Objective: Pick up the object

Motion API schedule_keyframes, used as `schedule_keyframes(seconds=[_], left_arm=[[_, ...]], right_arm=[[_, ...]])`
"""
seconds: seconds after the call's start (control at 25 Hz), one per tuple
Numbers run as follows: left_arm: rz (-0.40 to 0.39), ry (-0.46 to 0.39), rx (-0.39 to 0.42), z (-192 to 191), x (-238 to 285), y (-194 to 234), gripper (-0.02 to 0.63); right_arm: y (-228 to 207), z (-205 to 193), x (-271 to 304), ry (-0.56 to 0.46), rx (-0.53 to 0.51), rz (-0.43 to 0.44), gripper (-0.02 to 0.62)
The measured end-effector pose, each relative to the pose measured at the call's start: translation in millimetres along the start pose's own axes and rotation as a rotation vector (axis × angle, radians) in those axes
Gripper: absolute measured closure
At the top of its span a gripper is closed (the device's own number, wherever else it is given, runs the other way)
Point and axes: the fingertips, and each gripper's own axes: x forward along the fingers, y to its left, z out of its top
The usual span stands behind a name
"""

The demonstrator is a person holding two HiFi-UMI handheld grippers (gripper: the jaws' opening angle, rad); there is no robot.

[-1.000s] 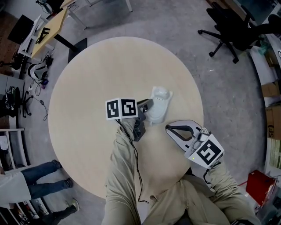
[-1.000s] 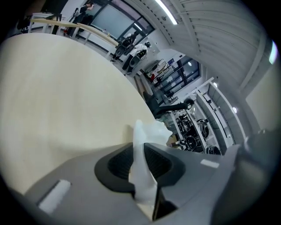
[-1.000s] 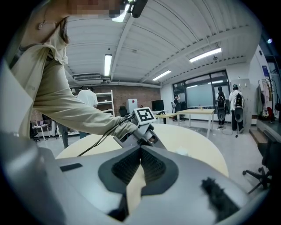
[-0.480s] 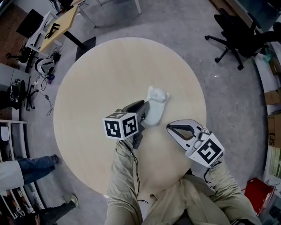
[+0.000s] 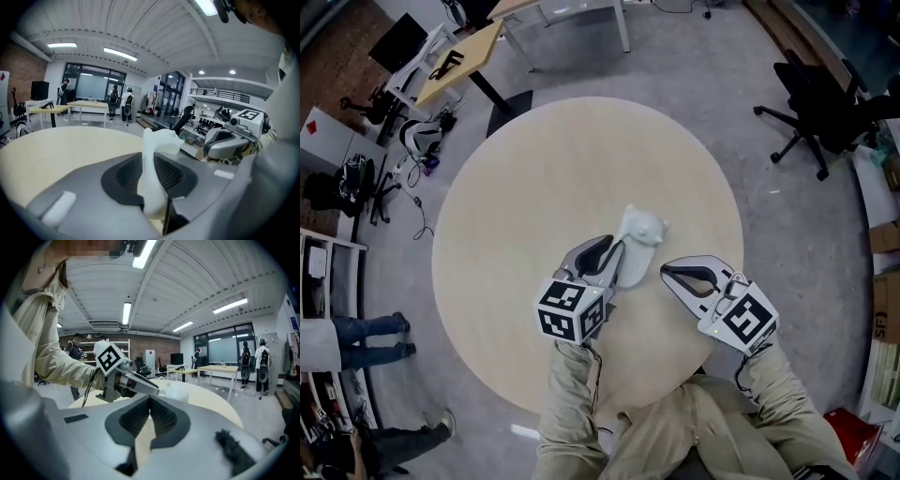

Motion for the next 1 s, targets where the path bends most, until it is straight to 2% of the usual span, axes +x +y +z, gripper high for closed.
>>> schedule_keyframes(seconds=[0.24, 0.48, 0.76, 1.0], left_arm=[[0.04, -0.116, 0.069, 22.3, -39.4, -18.9, 0.525], [0.101, -0.185, 0.131, 21.1, -77.9, -30.2, 0.525], [0.158, -0.219, 0.152, 42.3, -79.2, -41.4, 0.525], [0.196, -0.257, 0.168, 28.4, -109.7, -51.6, 0.526]], right_arm=[[9.9, 15.9, -5.9, -0.019, -0.028, 0.021, 0.592], [27.7, 21.1, -11.7, -0.029, -0.053, 0.037, 0.592], [10.5, 33.1, -23.0, -0.047, -0.074, 0.079, 0.592], [38.4, 28.7, -27.1, -0.056, -0.102, 0.107, 0.592]])
